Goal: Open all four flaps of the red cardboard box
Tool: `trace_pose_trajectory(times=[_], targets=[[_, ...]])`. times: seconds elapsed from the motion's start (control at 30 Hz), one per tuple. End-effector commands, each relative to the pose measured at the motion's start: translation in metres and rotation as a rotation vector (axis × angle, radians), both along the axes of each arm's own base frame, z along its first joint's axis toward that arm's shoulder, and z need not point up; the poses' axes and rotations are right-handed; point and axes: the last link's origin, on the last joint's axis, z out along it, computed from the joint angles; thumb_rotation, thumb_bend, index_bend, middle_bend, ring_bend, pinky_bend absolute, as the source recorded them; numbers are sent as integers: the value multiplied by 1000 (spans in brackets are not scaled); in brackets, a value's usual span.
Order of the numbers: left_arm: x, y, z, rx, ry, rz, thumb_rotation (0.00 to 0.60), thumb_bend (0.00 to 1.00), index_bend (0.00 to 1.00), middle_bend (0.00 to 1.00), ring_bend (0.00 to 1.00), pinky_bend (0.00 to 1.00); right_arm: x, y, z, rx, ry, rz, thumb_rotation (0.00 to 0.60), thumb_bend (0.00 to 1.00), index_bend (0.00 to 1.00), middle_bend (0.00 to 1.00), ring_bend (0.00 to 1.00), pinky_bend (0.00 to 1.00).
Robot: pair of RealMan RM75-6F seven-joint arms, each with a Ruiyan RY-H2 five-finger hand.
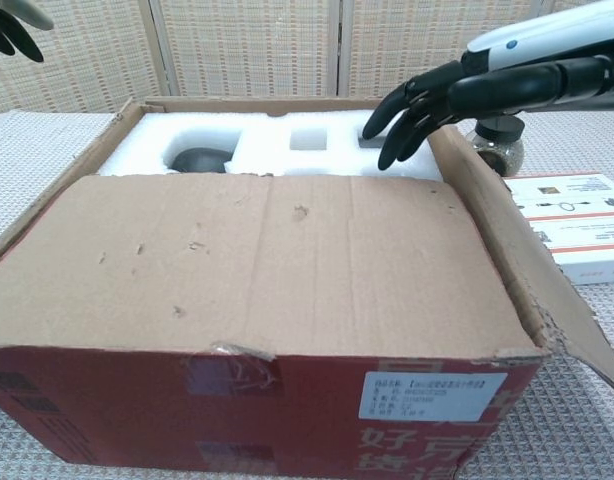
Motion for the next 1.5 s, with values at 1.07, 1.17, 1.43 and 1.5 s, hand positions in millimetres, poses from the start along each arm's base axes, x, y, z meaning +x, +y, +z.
trace_pose_trajectory(times=[1.07,1.17,1.43,1.5], targets=[[0,4,9,37,-1,17,398,246,174,254,225,0,-16,22,57,453,-537,-238,143,47,153,267,202,0],[2,3,11,43,-2,15,399,246,175,254,225,0,-18,29,64,531,-567,-221,143,47,153,267,205,0],[4,1,12,48,0,16,395,246,176,254,225,0,-20,49,73,635,-567,-163,143,47,153,266,212,0],[5,1,12,48,0,15,396,246,177,254,225,0,-21,55,72,659,-554,-152,143,47,153,264,213,0]])
